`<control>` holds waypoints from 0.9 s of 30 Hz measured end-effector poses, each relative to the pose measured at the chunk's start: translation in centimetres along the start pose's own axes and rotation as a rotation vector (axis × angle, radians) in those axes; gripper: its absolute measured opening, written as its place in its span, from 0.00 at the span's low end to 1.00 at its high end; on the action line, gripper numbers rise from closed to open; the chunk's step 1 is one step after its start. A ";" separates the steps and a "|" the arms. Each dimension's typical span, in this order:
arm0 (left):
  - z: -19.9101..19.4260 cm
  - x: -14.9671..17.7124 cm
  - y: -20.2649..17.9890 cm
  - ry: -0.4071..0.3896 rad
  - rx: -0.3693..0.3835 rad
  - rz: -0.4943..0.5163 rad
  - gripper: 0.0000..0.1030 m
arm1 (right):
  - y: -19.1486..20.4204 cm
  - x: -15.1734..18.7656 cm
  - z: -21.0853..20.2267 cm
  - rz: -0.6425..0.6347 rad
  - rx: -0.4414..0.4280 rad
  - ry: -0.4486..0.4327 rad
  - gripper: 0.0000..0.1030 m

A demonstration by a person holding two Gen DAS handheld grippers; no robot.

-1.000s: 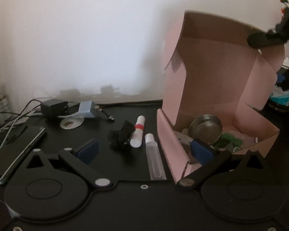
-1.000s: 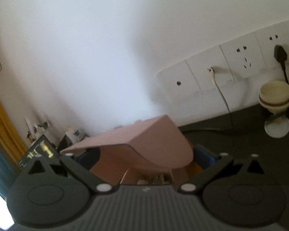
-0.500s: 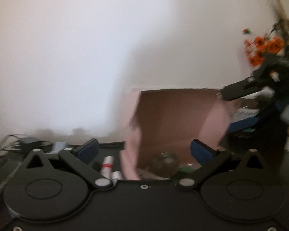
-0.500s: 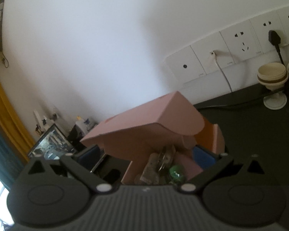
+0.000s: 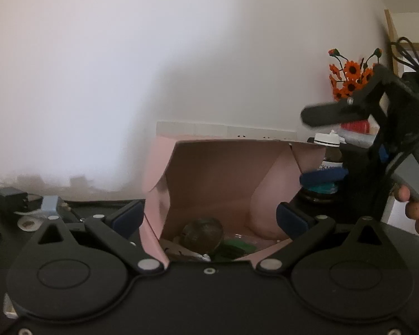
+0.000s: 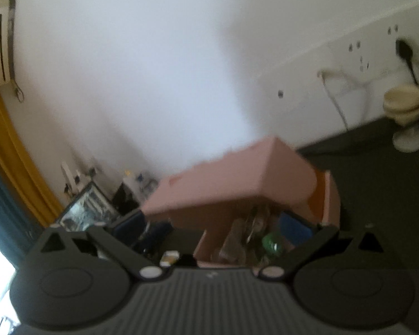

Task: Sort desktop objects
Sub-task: 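Swing the pink lid down over the box with the right tool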

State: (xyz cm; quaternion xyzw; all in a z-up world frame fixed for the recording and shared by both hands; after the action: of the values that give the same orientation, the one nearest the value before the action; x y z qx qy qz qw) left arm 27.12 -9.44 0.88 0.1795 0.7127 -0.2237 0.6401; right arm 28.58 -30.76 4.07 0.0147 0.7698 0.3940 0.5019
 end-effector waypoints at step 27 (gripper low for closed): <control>-1.2 -1.1 -0.5 0.026 0.105 -0.057 1.00 | -3.9 0.7 -2.3 0.093 0.094 -0.079 0.99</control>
State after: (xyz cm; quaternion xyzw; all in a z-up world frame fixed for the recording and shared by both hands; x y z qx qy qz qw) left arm 26.00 -9.13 2.13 0.1954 0.7131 -0.2765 0.6139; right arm 27.91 -34.52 1.57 0.0893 0.7656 0.3794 0.5117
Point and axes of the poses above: each gripper's, at about its wrist camera, not at the fingertips, and z roughly the way its jaws point, y to its left, x to its underside, the point moved 7 cm from there along z, roughly the way its jaws point, and after that the axes turned 7 degrees about -y, right-handed, at the moved point
